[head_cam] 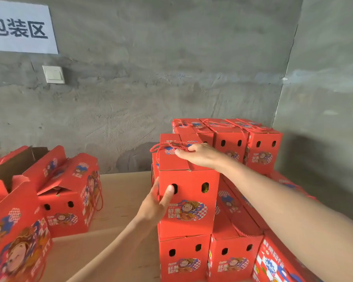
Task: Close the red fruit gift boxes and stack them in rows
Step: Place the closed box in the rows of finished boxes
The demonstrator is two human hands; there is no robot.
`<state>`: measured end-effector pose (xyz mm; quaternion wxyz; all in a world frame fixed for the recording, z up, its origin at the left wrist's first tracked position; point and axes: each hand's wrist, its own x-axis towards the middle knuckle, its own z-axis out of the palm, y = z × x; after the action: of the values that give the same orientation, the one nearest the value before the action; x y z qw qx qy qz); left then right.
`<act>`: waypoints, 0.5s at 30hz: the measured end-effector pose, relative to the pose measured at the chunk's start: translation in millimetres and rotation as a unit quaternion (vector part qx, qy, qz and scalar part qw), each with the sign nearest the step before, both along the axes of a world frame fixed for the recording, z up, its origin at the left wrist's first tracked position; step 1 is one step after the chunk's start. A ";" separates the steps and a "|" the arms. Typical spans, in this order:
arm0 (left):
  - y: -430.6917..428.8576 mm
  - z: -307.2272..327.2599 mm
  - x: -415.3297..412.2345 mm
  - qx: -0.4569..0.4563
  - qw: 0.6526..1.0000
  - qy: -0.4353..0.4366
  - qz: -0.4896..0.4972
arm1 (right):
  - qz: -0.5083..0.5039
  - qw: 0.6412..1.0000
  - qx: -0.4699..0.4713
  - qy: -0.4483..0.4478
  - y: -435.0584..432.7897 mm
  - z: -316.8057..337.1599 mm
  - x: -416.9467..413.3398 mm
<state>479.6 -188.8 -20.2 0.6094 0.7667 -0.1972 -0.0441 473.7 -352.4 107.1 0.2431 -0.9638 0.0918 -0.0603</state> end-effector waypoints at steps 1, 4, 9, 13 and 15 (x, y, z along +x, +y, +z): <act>0.8 3.8 -0.7 -0.028 0.999 0.013 -0.008 | -0.020 1.000 0.007 -0.001 -0.8 0.2 2.4; 1.5 20.4 -0.8 -0.076 0.995 0.064 -0.031 | -0.090 0.988 0.126 -0.021 -15.3 -7.0 -2.8; -18.2 33.0 -15.4 -0.123 0.991 0.046 -0.034 | -0.063 0.841 0.531 0.080 -36.5 -29.1 -28.1; -36.2 31.6 -32.0 -0.127 0.990 0.014 -0.057 | -0.083 0.827 0.555 0.030 -54.8 -26.6 -45.9; -51.2 32.5 -41.2 -0.116 0.991 -0.004 -0.072 | -0.076 0.817 0.571 0.017 -72.1 -23.2 -61.6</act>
<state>438.4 -240.1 12.3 0.6888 0.6745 -0.2582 -0.0622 412.2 -424.5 83.9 0.7429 -0.6427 0.1872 0.0012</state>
